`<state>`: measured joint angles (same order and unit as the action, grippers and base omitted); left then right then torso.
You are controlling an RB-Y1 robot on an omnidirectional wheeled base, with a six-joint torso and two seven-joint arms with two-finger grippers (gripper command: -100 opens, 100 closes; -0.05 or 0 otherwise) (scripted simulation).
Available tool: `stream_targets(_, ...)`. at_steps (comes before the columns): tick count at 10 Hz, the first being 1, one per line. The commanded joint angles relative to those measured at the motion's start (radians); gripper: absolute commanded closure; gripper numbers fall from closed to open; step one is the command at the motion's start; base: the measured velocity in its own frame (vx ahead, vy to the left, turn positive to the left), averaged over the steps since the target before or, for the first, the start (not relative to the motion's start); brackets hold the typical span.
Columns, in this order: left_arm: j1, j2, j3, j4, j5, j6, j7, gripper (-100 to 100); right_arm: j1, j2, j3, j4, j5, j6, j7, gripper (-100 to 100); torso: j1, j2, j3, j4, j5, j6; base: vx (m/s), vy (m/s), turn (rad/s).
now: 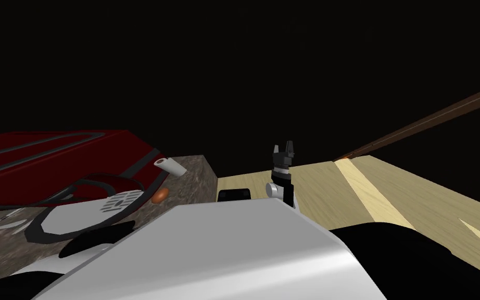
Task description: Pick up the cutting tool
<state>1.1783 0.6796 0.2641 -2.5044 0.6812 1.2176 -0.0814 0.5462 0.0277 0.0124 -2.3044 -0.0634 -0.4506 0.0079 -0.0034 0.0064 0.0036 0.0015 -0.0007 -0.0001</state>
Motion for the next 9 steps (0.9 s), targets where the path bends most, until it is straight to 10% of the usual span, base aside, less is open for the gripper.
stream_targets(1, -0.021, 0.002, 0.014, 0.038, 0.020, -0.003, 0.009, -100, 0.000, 0.000, 0.000, 0.000, 0.000, 0.000, 0.000, 0, 0.000, 0.000, 0.000, 0.000, 0.000, 0.000, -0.086, -0.031, -0.193)
stream_targets(6, -0.057, 0.005, 0.042, 0.107, 0.053, -0.009, 0.025, -100, 0.000, 0.000, 0.000, 0.000, 0.000, 0.000, 0.000, 0, 0.004, -0.001, 0.000, 0.000, 0.006, 0.000, -0.074, -0.034, -0.148)
stream_targets(7, -0.058, 0.005, 0.044, 0.109, 0.053, -0.010, 0.025, 100, 0.000, 0.000, 0.000, 0.000, 0.000, 0.000, 0.000, 0, 0.006, -0.002, -0.001, 0.000, 0.007, -0.001, -0.006, -0.005, 0.006)
stream_targets(9, -0.057, 0.005, 0.044, 0.109, 0.053, -0.009, 0.025, 100, 0.000, 0.000, 0.000, 0.000, 0.000, 0.000, 0.000, 0, 0.009, -0.005, -0.003, -0.001, 0.008, 0.000, 0.000, 0.000, 0.000)
